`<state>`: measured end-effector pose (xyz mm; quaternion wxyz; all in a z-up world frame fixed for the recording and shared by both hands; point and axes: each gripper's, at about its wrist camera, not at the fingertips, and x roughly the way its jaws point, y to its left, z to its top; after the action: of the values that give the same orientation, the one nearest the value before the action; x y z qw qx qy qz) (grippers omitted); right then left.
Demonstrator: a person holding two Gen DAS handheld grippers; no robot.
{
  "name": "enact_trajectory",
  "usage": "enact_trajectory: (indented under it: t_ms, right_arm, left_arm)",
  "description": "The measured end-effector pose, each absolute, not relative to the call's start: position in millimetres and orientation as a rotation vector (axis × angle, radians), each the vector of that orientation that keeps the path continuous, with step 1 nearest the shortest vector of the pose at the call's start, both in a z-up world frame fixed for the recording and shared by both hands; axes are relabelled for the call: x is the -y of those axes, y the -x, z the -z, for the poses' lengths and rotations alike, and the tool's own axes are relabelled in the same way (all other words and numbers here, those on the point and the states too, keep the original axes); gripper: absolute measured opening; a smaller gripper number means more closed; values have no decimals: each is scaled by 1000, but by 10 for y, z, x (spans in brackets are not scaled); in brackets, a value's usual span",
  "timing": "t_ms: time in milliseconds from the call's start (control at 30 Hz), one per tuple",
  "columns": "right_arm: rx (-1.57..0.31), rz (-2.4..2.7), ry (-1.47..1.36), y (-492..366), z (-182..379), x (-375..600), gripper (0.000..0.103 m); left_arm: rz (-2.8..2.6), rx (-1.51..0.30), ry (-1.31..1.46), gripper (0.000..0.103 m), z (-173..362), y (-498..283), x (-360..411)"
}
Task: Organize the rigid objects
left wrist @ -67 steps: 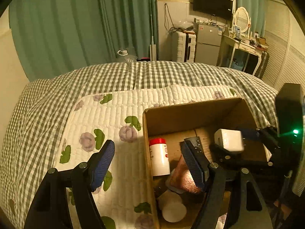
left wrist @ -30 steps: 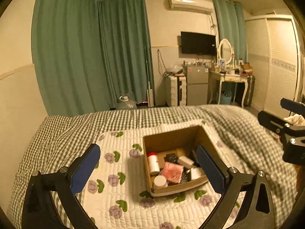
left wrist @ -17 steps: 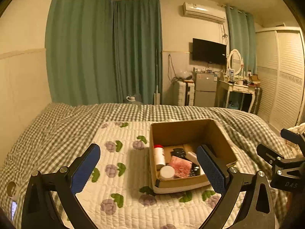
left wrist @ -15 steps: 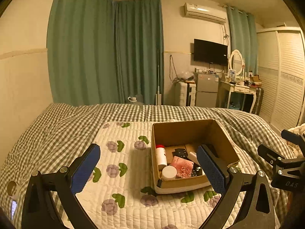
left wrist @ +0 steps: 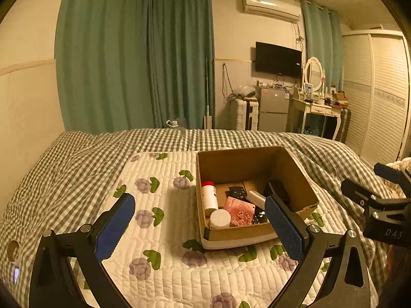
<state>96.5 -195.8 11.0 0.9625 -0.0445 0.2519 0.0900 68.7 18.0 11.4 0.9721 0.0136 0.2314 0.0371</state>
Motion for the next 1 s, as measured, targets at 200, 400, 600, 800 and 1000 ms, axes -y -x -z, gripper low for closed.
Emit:
enact_trajectory:
  t_ms: [200, 400, 600, 800, 1000]
  right_arm:
    - [-507, -186, 91, -966, -123, 1944, 103]
    - [-513, -185, 100, -952, -110, 1925, 103]
    - [-511, -179, 105, -977, -112, 1928, 103]
    - [-507, -179, 120, -968, -95, 1914, 103]
    - [-513, -181, 122, -978, -83, 1900, 103]
  left_arm:
    - [-65, -487, -21, 103, -88, -696, -153]
    - [-60, -505, 8, 103, -85, -717, -188]
    - [-54, -507, 1, 103, -100, -718, -166]
    - [-53, -517, -1, 103, -81, -729, -165]
    - [-54, -520, 1, 103, -74, -736, -175]
